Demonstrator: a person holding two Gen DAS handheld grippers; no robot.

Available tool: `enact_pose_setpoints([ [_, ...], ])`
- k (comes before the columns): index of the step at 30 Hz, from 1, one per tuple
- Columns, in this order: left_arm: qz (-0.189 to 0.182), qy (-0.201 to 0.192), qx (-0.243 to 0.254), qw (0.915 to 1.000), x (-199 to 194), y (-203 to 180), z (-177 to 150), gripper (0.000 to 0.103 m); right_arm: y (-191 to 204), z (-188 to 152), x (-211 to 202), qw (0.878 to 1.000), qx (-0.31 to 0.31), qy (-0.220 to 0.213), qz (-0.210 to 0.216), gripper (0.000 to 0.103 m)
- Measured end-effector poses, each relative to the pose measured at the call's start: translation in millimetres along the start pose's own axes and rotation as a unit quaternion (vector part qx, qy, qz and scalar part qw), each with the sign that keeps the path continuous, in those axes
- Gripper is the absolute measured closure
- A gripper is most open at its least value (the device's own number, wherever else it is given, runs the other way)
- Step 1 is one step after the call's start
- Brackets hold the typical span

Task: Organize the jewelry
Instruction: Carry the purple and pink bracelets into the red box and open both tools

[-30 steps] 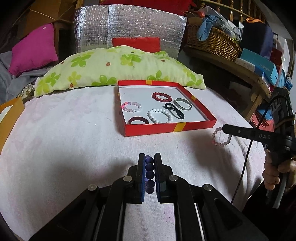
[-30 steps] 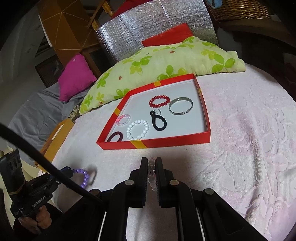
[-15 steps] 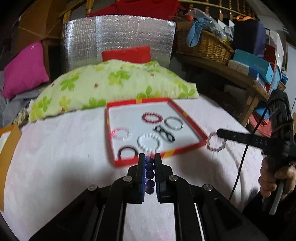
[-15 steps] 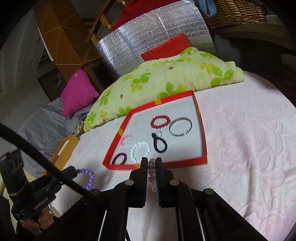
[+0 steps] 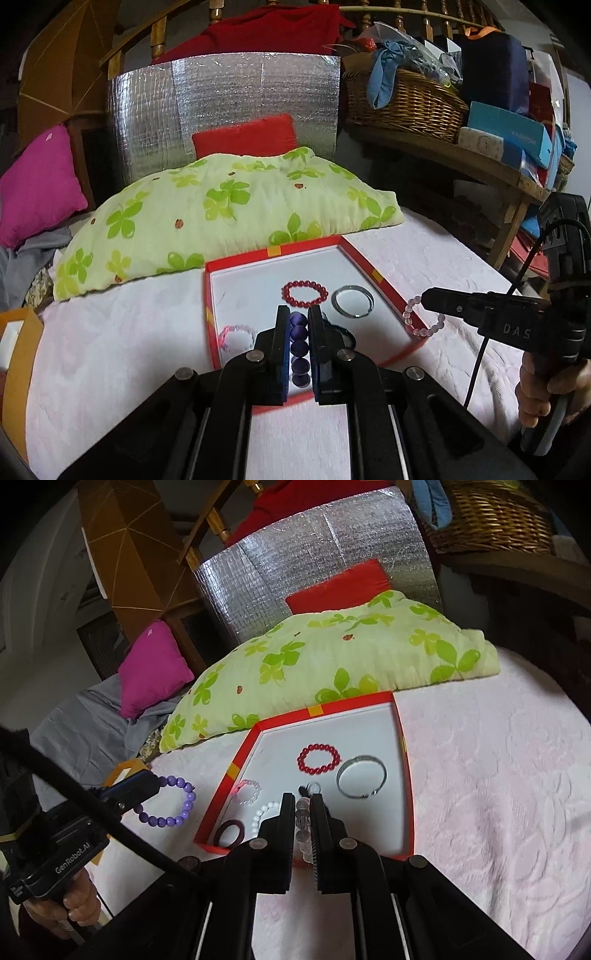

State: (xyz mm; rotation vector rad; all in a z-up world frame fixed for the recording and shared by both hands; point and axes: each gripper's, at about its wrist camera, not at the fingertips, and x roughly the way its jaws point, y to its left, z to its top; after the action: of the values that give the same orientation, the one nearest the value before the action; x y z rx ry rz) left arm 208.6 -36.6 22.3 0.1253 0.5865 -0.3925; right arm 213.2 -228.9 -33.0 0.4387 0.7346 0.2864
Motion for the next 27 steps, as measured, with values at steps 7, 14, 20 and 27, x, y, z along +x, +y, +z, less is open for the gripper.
enact_pose_setpoints([
  [7, 0.009, -0.002, 0.007, 0.9999, 19, -5, 12, 0.093, -8, 14, 19, 1.000, 0.009, -0.001, -0.005, 0.094],
  [14, 0.016, 0.004, 0.009, 0.9998, 38, -5, 17, 0.093, -12, 25, 33, 1.000, 0.011, -0.004, -0.009, 0.094],
  [20, 0.017, 0.012, 0.006, 0.9998, 56, -1, 18, 0.093, -17, 30, 44, 1.000, 0.018, -0.001, -0.011, 0.094],
  [27, 0.021, 0.029, 0.001, 0.9994, 86, 6, 15, 0.093, -22, 29, 58, 0.999, 0.025, 0.017, -0.017, 0.094],
])
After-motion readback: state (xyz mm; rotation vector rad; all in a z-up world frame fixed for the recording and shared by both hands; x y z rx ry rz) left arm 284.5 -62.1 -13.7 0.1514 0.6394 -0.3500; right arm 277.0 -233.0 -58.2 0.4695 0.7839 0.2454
